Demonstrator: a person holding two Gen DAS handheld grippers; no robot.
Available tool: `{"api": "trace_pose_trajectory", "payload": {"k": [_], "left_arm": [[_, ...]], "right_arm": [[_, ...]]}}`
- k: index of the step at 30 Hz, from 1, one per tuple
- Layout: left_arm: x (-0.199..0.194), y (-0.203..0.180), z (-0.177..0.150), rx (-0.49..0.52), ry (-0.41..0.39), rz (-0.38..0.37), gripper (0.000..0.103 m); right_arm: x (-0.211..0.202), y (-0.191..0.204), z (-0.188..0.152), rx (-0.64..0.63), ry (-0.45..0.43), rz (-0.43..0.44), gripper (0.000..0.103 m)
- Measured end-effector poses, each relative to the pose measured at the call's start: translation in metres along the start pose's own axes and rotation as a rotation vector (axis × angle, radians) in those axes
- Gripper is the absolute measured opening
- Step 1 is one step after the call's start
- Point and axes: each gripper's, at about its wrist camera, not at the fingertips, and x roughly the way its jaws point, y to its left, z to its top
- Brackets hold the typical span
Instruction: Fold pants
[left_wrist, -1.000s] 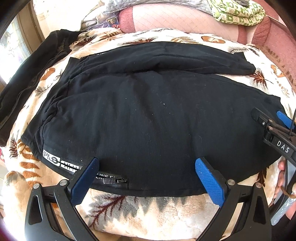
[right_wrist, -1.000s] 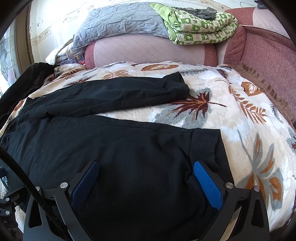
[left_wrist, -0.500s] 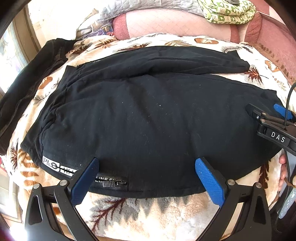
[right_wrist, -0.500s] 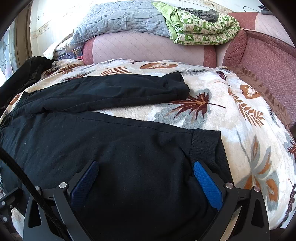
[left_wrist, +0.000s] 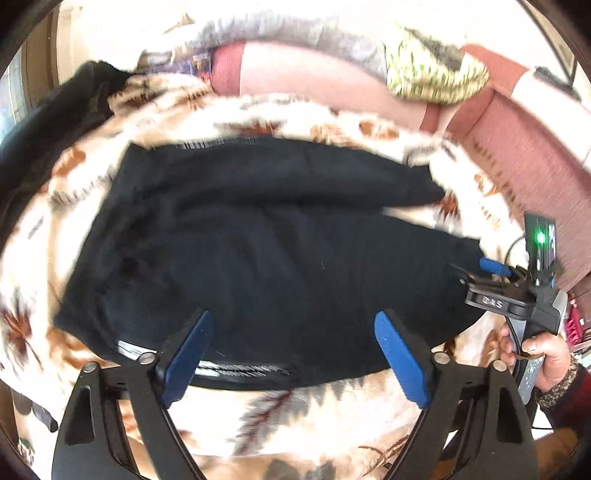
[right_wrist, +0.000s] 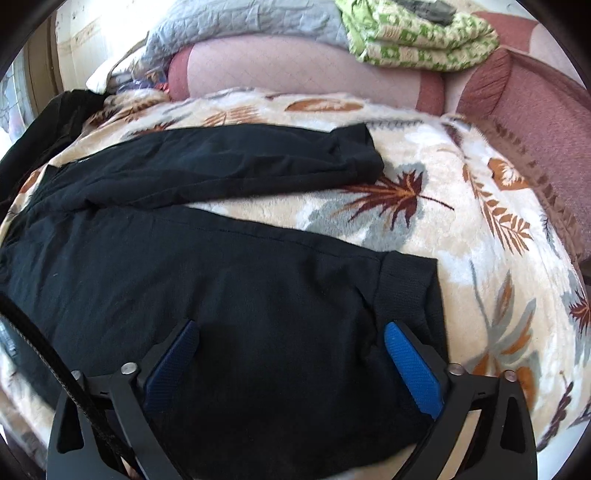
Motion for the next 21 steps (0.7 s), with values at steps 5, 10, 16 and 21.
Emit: {"api": "trace_pose_trajectory", "payload": {"k": [5,10,16,21], "left_arm": [[-0.015,0.029,0.050,0.036,-0.022,-0.037,0.052],[0.024,0.046,0.119,0.059,0.014,-0.051,0.043],[0.113,0.054,0.178,0.112,0.142,-0.026,0.049],[0.175,0.063,0.208,0.163,0.206,-0.008,0.049]], "right_arm": [[-0.045,-0.034,0.022,0.014,-0.087,0.021,0.098],[-0.046,-0.062,0.078,0.047,-0.122,0.052,0.099],[0.011,-0.037,0.149,-0.106,-0.082,0.117,0.088],[0.068,-0.004,0.192,-0.211,0.019,0.226,0.086]]}}
